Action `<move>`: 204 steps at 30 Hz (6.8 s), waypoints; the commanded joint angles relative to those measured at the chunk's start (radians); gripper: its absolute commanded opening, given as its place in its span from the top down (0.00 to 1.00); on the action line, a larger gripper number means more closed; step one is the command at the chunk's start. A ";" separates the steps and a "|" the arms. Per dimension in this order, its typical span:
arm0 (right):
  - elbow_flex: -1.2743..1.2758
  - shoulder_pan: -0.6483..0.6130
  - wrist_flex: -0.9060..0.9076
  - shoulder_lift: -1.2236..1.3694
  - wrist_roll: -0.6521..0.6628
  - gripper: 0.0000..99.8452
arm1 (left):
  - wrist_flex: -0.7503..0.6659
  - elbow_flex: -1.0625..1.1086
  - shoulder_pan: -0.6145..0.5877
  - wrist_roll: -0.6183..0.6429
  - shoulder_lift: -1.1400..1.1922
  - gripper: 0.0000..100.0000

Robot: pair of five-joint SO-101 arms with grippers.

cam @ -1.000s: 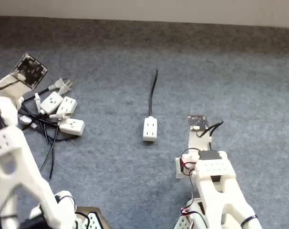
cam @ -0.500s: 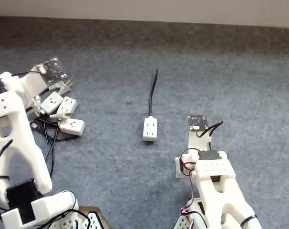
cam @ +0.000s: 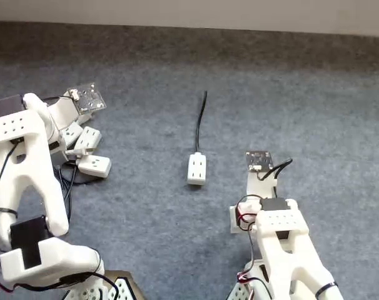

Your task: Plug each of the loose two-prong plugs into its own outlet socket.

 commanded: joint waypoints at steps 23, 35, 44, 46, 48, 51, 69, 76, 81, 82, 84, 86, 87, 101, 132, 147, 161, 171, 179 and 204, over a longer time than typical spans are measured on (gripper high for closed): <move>-0.012 0.005 -0.031 0.021 0.011 0.54 | -0.287 0.013 0.117 -0.531 0.229 0.78; -0.010 0.005 -0.031 0.021 0.011 0.54 | -0.290 0.018 0.102 -0.528 0.257 0.96; -0.013 0.005 -0.033 0.021 0.011 0.54 | -0.245 0.013 0.102 -0.526 0.194 0.99; -0.015 0.005 -0.033 0.021 0.011 0.54 | -0.155 0.013 0.111 -0.526 0.102 0.99; -0.015 0.005 -0.033 0.021 0.011 0.54 | -0.046 0.013 0.139 -0.528 -0.018 0.99; -0.010 0.005 -0.050 0.021 0.008 0.54 | 0.138 0.019 0.194 -0.528 -0.199 0.99; -0.010 0.005 -0.051 0.021 0.009 0.54 | 0.258 0.719 0.825 -0.091 -0.854 0.99; -0.010 0.005 -0.051 0.021 0.009 0.54 | -0.170 1.084 0.897 0.089 -0.917 0.99; -0.010 0.005 -0.051 0.021 0.009 0.54 | -0.270 1.173 0.894 0.091 -0.892 0.99; -0.010 0.005 -0.051 0.021 0.009 0.54 | -0.269 1.170 0.895 0.091 -0.883 0.99; -0.012 0.005 -0.051 0.021 0.009 0.54 | -0.269 1.167 0.897 0.086 -0.865 0.99; -0.012 0.005 -0.051 0.021 0.009 0.54 | -0.267 1.145 0.897 0.086 -0.834 0.94; -0.012 0.005 -0.051 0.021 0.009 0.54 | -0.256 1.132 0.897 0.086 -0.812 0.92; -0.012 0.005 -0.051 0.021 0.009 0.54 | -0.158 0.866 0.885 0.091 -0.374 0.89; -0.018 0.027 -0.051 0.021 0.005 0.54 | -0.265 0.524 0.874 0.612 -0.797 0.99; -0.018 0.062 -0.073 0.022 0.003 0.54 | -1.132 1.239 0.881 1.181 -1.409 0.99; -0.139 0.064 0.027 0.010 0.003 0.54 | -1.231 1.488 0.874 1.501 -1.765 0.99; -0.848 0.059 0.545 0.015 0.005 0.54 | -1.280 1.543 0.900 1.507 -1.790 0.99; -1.452 0.013 0.803 0.019 0.008 0.57 | -1.278 1.543 0.970 1.507 -1.781 0.99; -1.638 -0.690 0.820 0.013 0.041 0.99 | -1.223 1.543 1.024 1.507 -1.782 0.99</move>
